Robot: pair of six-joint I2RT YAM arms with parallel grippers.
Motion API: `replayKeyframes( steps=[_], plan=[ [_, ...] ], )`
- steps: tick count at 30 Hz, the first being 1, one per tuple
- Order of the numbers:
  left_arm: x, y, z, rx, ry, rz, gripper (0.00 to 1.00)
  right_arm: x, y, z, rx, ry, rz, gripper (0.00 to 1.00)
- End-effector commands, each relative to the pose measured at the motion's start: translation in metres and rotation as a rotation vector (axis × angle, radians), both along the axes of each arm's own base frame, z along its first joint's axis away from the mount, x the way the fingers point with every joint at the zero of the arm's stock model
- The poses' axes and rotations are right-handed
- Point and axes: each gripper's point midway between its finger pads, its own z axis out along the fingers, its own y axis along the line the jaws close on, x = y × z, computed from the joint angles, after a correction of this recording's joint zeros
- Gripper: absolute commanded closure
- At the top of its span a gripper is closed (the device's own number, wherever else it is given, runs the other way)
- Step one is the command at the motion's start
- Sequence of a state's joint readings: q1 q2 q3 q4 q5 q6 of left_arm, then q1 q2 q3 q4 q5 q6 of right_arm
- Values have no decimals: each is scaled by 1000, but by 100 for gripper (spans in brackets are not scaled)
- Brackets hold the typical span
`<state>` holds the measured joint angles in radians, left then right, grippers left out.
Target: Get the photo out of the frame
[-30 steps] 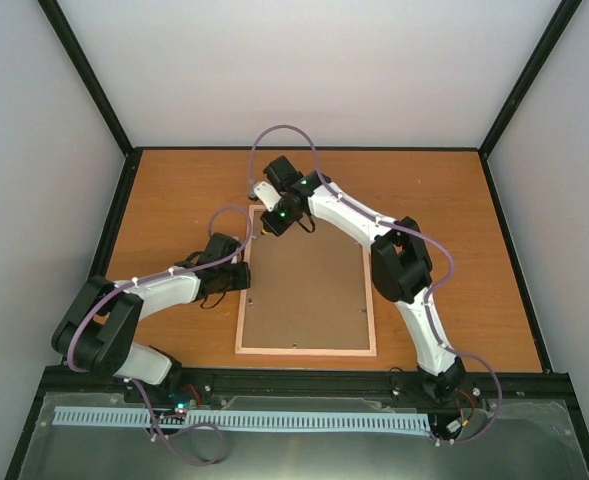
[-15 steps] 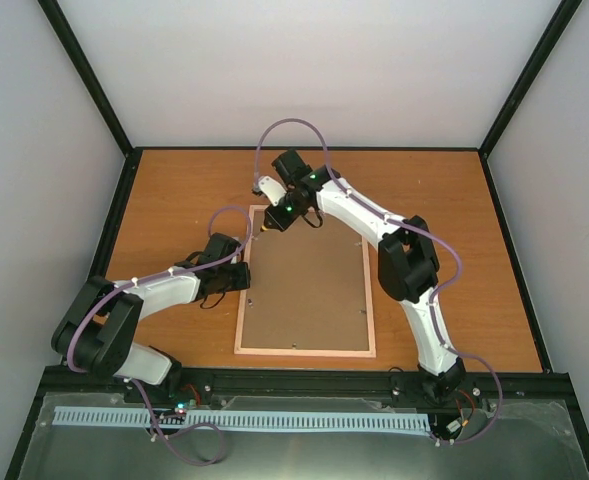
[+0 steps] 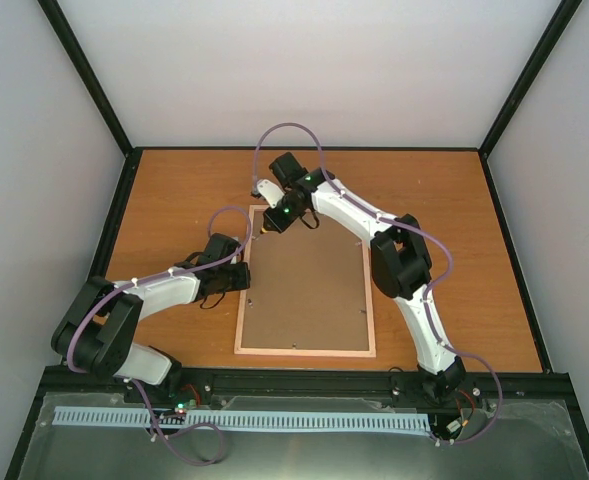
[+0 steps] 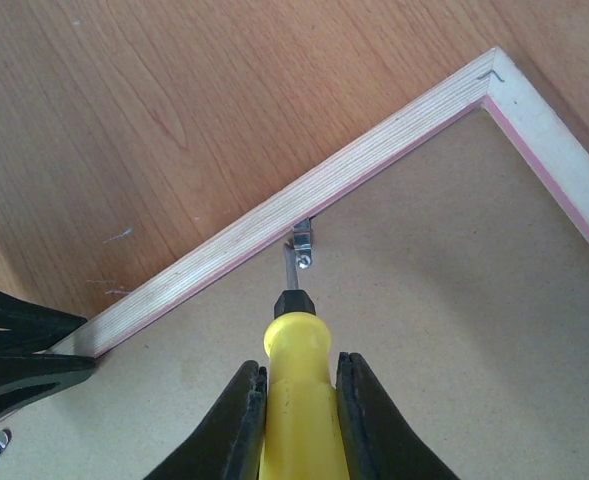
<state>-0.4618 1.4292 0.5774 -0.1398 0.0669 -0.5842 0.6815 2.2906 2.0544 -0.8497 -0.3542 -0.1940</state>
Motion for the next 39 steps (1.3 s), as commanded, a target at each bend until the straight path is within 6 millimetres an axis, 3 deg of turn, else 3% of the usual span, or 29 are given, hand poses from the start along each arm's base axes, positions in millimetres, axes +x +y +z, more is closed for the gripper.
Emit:
replayKeyframes(
  steps=[1, 5, 10, 15, 23, 26, 31, 39],
  plan=[
    [3, -5, 7, -42, -17, -4, 99, 16, -12, -10, -92, -52, -96, 97],
    [2, -4, 6, -41, -17, -3, 99, 34, -31, -1, -161, -137, -210, 97],
    [2, -4, 3, -41, -15, 2, 99, 41, -37, 12, -170, -185, -271, 97],
    [2, -5, 4, -41, -16, -1, 99, 34, -34, 13, -156, -165, -256, 97],
    [5, -5, 9, -41, -24, 3, 99, 11, -57, 63, -73, -197, -212, 97],
    [6, -6, 11, -46, -28, 4, 99, -2, -66, 82, -6, -181, -161, 97],
    [9, -8, 15, -60, -30, 9, 99, -29, -87, 93, 25, -160, -72, 97],
    [6, 1, 21, -89, -18, 121, 99, -109, -123, 100, 59, -174, 123, 97]
  ],
)
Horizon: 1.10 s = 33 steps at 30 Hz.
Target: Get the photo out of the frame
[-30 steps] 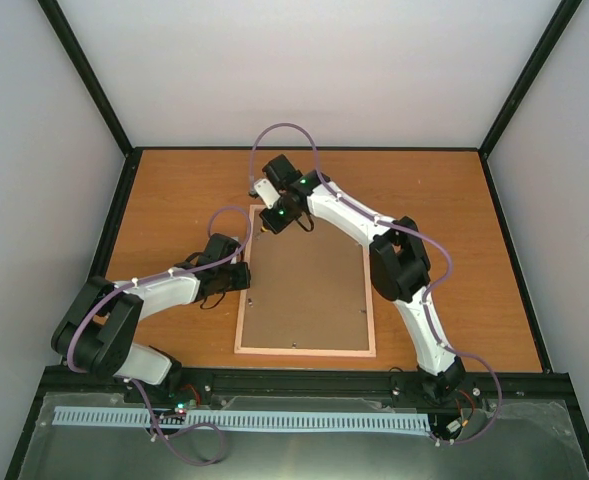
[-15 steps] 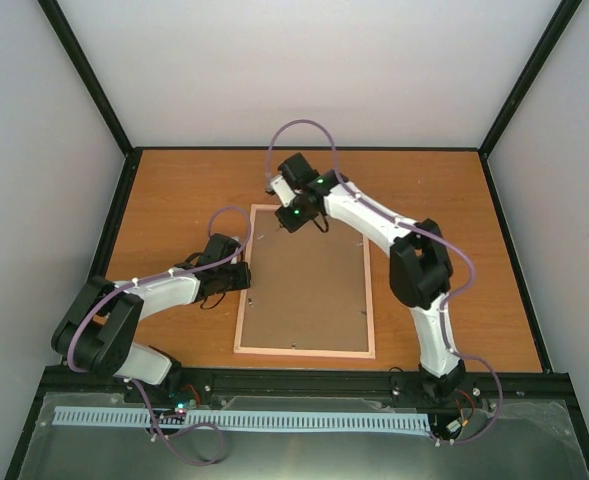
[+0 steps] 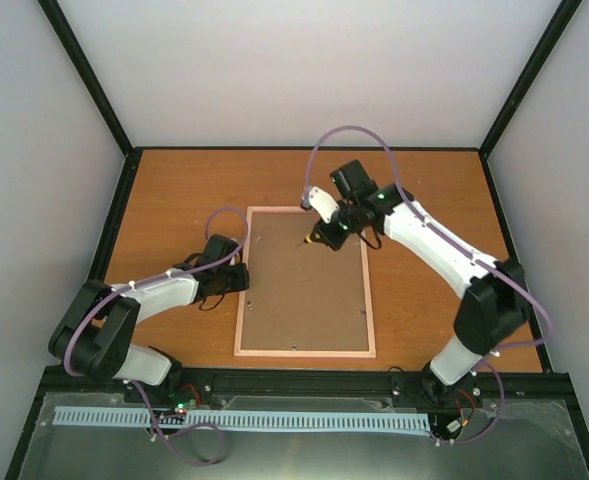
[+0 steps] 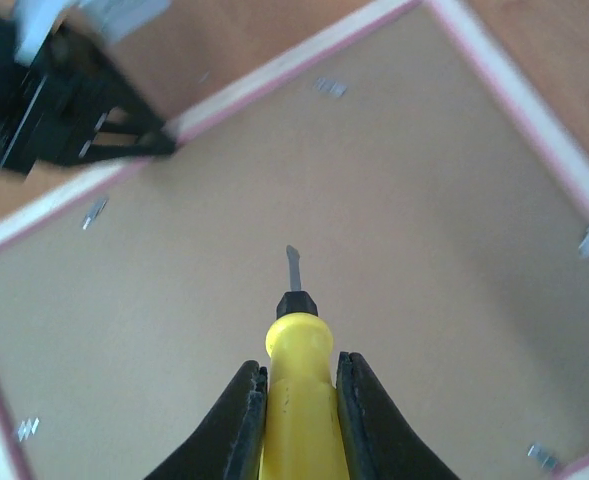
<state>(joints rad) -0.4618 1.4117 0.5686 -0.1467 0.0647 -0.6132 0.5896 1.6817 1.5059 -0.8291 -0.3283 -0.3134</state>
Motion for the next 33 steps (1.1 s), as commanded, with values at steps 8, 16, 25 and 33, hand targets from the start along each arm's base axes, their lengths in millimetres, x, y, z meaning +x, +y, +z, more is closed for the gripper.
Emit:
replayKeyframes(
  steps=[8, 16, 25, 33],
  plan=[
    [-7, -1, 14, -267, 34, 285, 99, -92, -44, 20, 57, -153, 214, 97],
    [-6, 10, 41, -219, -66, 259, 41, -153, -76, 10, 16, -157, 377, 97],
    [93, -26, 122, -132, -298, 81, 12, -201, -104, -6, -82, -65, 553, 92],
    [217, -41, 117, -134, -284, -59, 21, -226, -127, -33, -217, 72, 676, 97]
  ],
)
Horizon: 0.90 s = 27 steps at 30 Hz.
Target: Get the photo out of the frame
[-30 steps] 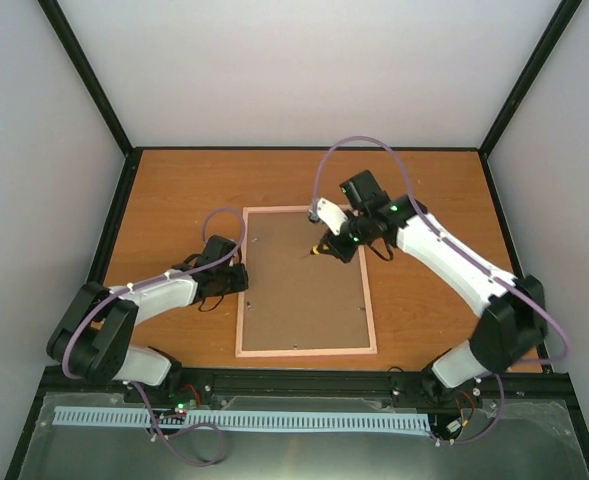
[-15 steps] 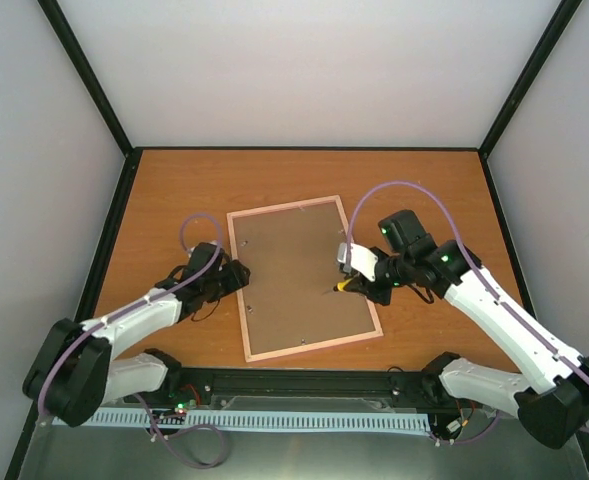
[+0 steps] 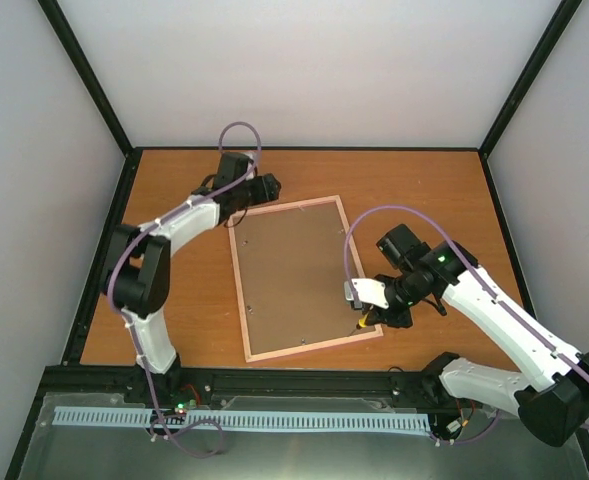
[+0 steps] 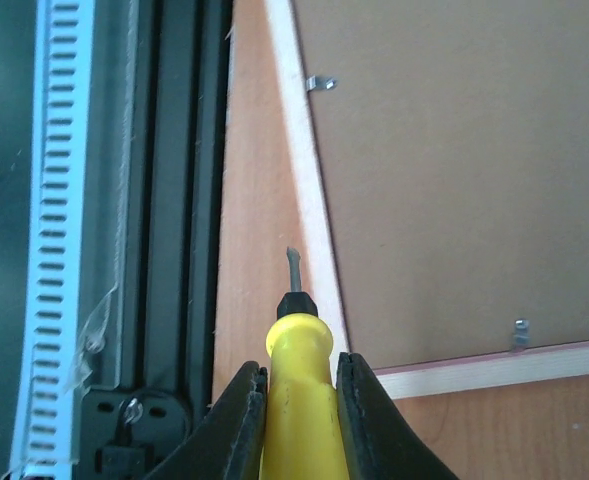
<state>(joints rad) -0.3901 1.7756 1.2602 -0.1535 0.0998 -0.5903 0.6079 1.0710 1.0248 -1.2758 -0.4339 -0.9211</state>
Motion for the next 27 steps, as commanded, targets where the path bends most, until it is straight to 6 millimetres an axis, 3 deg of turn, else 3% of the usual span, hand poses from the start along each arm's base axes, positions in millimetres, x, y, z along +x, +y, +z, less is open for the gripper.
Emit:
replayKeyframes(
  steps=[1, 2, 5, 8, 12, 21, 27],
  plan=[
    [44, 17, -15, 17, -3, -107, 21, -26, -16, -13, -91, 82, 109, 97],
    [56, 16, -14, 16, -23, -133, 21, -29, -15, -14, -97, 107, 119, 97],
    [79, 12, -34, 72, -9, -185, 23, -32, -19, -27, -146, 156, 128, 97],
    [86, 5, -56, 91, 10, -238, 24, -28, -24, -45, -206, 160, 114, 97],
    [82, -4, -74, 83, 38, -319, 26, -14, -25, -59, -251, 124, 77, 97],
    [67, 11, -109, 158, 118, -296, 29, 47, -21, -77, -346, -56, -63, 97],
    [47, 20, -107, 174, 146, -275, 30, 83, -22, -69, -366, -165, -130, 97]
  ],
)
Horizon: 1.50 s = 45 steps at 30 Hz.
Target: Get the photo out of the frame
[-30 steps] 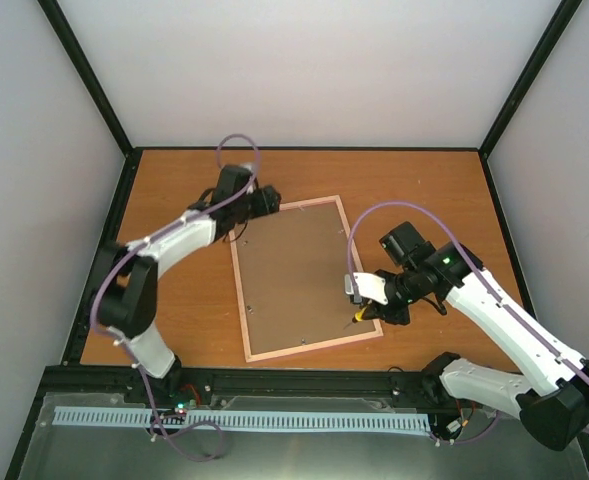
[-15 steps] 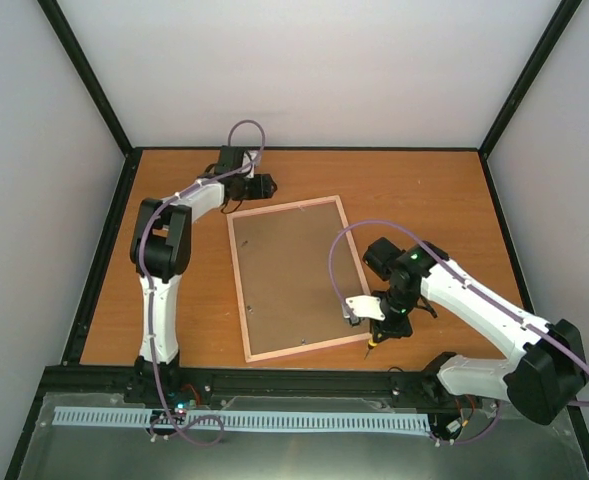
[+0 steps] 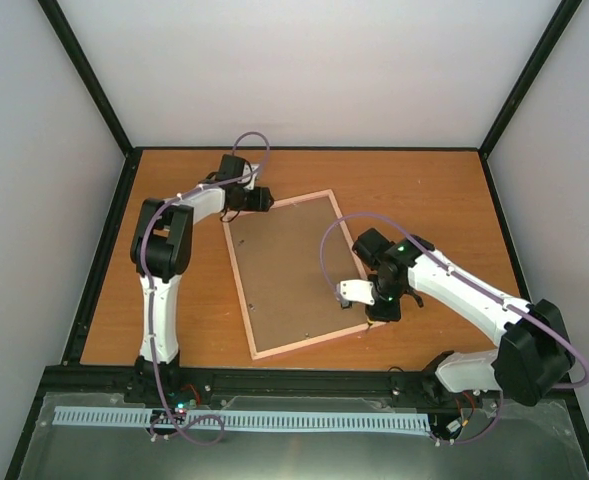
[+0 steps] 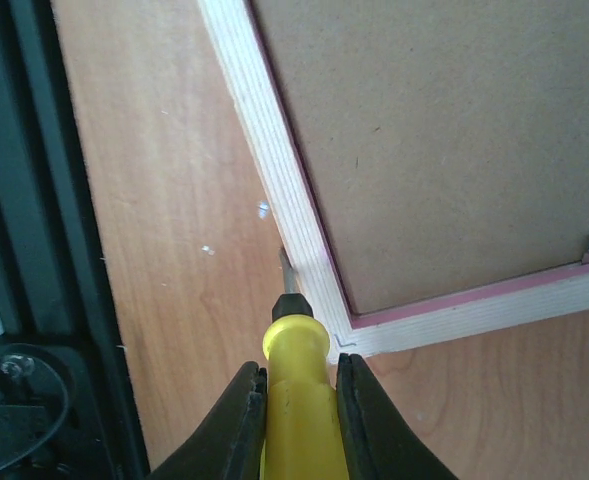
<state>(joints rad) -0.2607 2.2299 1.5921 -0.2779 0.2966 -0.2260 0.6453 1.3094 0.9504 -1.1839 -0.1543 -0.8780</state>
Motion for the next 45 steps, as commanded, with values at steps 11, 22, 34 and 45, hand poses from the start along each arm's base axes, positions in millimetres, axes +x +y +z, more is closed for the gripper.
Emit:
replayKeyframes(
  steps=[11, 22, 34, 45],
  plan=[
    [-81, 25, 0, 25, 155, 64, 32, 121, -18, 19, -40, -332, -151, 97],
    [-202, 25, 5, -85, 273, 88, 40, 171, -27, 26, 14, -352, -258, 97],
    [-288, 13, 11, -225, 339, 79, 41, 213, -15, 36, 105, -367, -389, 97],
    [-280, 40, 44, -163, 235, 238, 46, 233, -12, 82, 189, -389, -465, 97]
  ],
)
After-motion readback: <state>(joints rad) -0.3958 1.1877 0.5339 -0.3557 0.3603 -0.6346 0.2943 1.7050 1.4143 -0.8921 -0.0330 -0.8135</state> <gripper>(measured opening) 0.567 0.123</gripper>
